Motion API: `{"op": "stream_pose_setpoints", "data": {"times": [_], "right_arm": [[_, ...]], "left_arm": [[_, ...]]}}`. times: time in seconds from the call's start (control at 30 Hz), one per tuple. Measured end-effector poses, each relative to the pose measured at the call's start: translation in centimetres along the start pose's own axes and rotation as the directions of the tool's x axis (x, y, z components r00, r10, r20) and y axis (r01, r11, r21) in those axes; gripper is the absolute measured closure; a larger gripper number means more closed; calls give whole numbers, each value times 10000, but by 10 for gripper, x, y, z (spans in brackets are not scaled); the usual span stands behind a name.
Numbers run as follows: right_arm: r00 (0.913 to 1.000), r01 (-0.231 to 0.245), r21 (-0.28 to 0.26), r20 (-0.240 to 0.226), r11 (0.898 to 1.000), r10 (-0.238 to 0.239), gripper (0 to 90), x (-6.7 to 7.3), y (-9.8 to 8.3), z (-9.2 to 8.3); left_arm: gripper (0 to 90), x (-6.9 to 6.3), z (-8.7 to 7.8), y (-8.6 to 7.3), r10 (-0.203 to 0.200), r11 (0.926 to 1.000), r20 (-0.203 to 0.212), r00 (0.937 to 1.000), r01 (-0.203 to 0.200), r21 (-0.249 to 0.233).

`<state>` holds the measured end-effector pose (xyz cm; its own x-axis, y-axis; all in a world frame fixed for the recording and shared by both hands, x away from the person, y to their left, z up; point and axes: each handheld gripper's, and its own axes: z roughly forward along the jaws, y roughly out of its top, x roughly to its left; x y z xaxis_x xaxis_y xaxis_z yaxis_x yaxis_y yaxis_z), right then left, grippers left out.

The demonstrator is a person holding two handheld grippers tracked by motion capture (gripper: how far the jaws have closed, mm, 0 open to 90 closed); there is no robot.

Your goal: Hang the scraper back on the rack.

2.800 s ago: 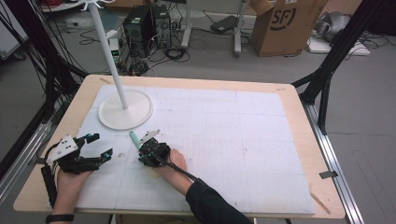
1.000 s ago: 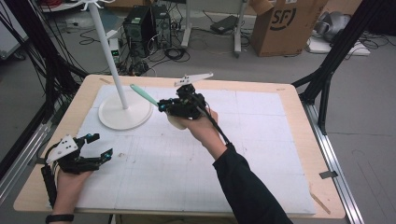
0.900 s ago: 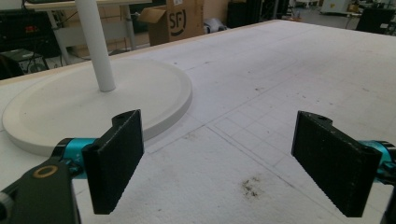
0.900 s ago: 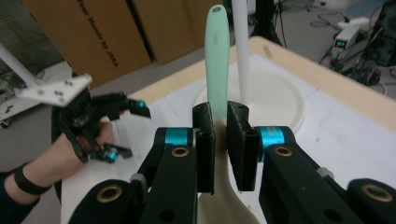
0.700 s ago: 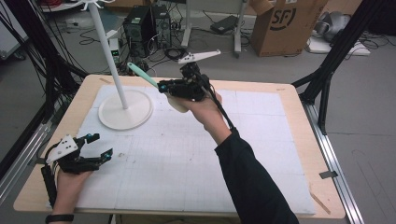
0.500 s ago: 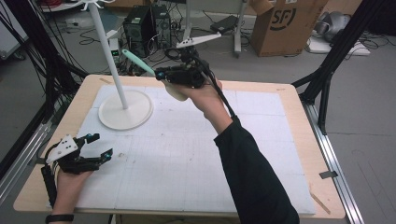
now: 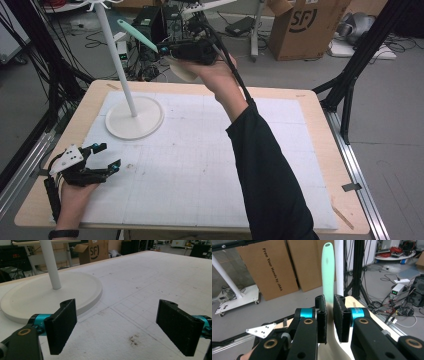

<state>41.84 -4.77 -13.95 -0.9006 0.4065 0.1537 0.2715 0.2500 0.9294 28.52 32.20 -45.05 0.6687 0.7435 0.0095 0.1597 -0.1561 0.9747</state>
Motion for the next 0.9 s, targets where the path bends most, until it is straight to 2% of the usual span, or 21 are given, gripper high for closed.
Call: {"op": "stream_pose_setpoints", "data": {"times": [0.23, 0.37, 0.47, 0.9], "right_arm": [[10000, 73, -254, 22, 9997, -72, 823, 0, 12, 6], [9999, 90, -331, -131, 9994, -94, 823, 1, 16, 9], [10000, 86, -301, -18, 9995, -86, 823, 3, 20, 12], [9999, 78, -280, 129, 9996, -74, 823, -2, 19, 18]], "left_arm": [[175, 0, 0, 0, 22, 10000, 10, 10000, -22, 10], [175, 0, 0, 0, 40, 10000, 38, 10000, -40, 38], [175, -1, 0, 0, 46, 10000, 43, 10000, -46, 32], [175, -1, 0, 0, 56, 10000, 42, 10000, -56, 21]]}}
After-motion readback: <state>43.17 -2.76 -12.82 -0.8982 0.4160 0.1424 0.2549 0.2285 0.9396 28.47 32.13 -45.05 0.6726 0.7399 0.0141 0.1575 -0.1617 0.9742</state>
